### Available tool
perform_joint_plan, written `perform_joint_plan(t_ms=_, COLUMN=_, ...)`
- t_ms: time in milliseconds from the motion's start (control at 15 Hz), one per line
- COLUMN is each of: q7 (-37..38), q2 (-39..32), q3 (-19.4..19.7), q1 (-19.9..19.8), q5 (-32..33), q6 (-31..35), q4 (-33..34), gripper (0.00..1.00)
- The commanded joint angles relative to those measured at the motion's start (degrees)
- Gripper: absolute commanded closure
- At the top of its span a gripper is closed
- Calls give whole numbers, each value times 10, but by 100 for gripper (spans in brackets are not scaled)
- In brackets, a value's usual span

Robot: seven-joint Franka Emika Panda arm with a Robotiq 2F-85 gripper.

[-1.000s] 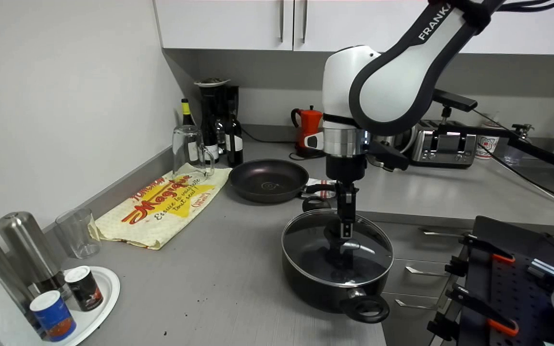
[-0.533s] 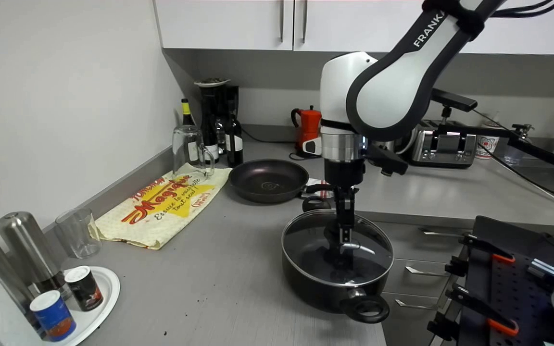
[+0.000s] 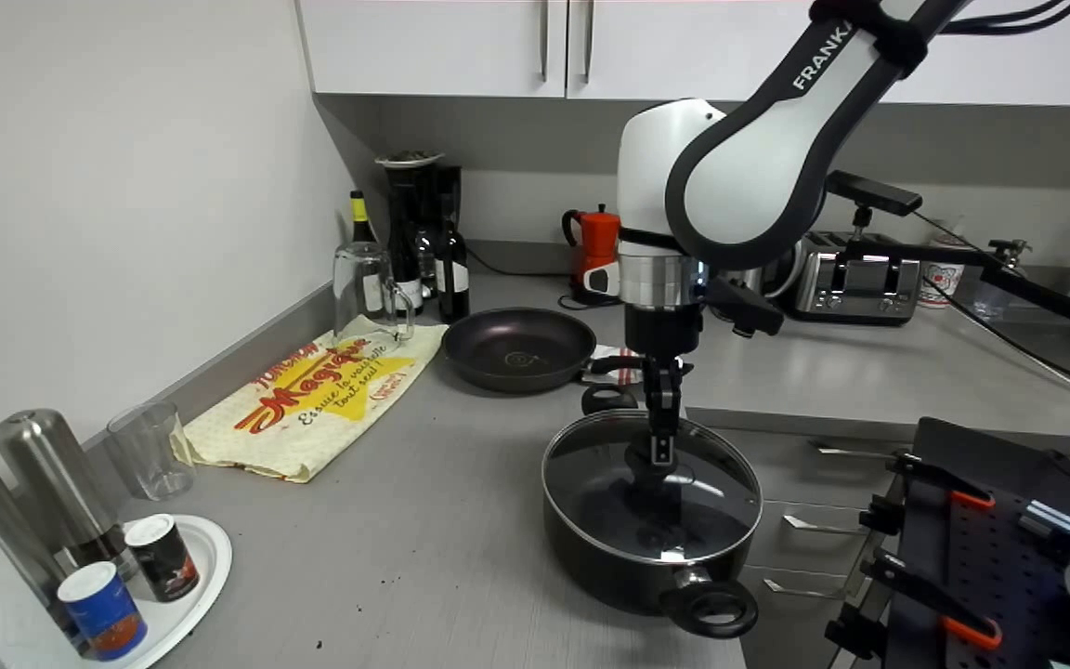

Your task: Remove the lid from pot and put it on the table

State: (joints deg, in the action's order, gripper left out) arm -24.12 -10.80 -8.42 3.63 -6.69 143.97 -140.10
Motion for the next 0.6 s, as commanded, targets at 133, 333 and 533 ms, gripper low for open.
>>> perform_joint_plan(t_ms=133, q7=-8, q2=6, q3=-8, q1=-6, q5=-7, q6=7, q4=1, gripper=76)
perform_joint_plan(t_ms=333, q7=-4, q2=29, q3=-6, q1=-4, q5=3, q6=1, q4=-7, gripper=76)
perform_joint_plan(t_ms=533, q7=0, q2=46, q3=-4, q1=-1, q5=10, q6=0, q4=-11, gripper=76)
